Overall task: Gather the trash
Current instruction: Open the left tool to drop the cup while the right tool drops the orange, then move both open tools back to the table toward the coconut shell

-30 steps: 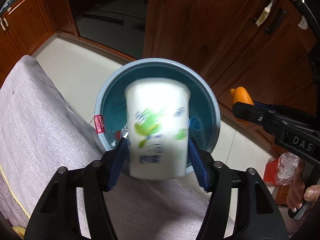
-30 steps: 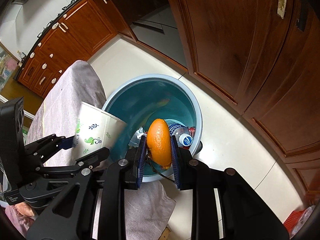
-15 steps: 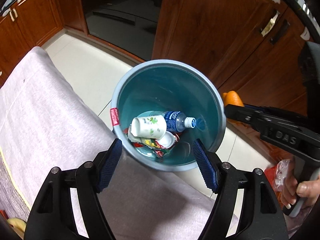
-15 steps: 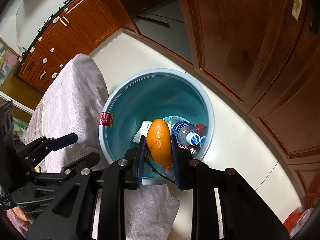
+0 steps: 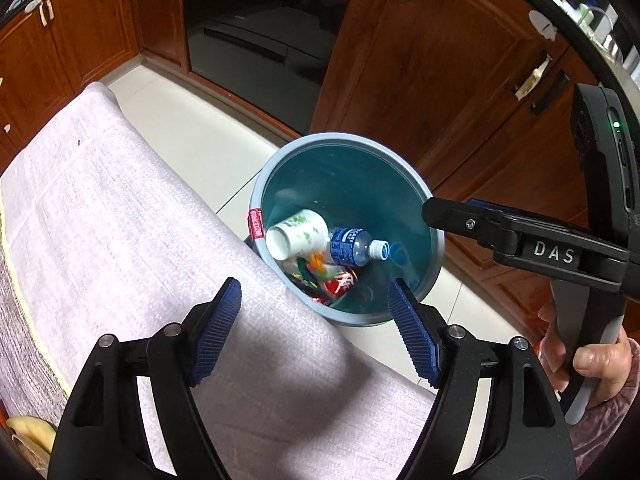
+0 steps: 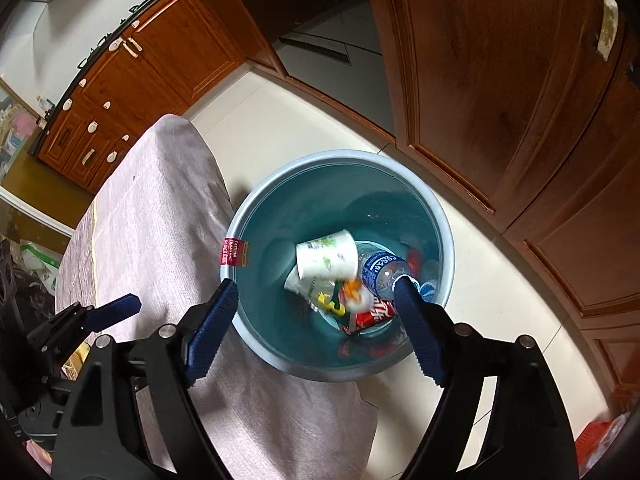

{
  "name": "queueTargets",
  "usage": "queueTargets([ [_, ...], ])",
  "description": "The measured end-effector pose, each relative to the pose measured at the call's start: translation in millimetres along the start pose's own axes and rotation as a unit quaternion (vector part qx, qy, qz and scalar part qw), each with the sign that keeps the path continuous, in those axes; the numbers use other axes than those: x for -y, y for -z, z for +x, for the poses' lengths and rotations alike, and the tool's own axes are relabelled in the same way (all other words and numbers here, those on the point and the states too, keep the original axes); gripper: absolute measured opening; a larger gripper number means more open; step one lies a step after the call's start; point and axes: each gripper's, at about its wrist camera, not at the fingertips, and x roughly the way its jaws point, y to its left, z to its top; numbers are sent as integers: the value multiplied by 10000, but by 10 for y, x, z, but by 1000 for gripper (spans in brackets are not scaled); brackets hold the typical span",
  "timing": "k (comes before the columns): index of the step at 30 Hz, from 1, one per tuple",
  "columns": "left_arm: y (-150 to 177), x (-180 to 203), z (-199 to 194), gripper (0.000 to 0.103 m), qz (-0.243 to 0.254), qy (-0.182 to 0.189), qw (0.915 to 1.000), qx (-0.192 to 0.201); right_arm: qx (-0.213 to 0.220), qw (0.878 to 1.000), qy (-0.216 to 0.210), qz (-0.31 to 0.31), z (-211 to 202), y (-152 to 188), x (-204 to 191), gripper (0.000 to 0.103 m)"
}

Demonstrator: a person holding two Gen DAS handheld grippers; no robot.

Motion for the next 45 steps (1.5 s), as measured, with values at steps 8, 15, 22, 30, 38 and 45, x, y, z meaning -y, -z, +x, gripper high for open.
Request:
queueTargets([
  [8,160,-117,-206,77,-149,78,9998,98,-47,9999,87,-84,-71,58,-150,80],
  [15,295,-200,-470,77,-249,83,9991,319,21,9995,86,-302,-213,134,-391,80],
  [22,435,-288,-811,77,-344,80,9976,593,156,9985,71,-512,-433,240,-655,80],
  [30,633,-400,-1144,78,-421,36,9958,818,260,9972,67,-697,-641,403,-914,80],
  [38,1062,-675,-1516,94,-661,-250,9912,1120,159,9938,-77,-1102,-661,634,-1396,80],
  [45,1656,-1115,-1833,95,-1035,-637,9861,1134,-104,9856,-264,-1665,-529,954,-2024,80],
])
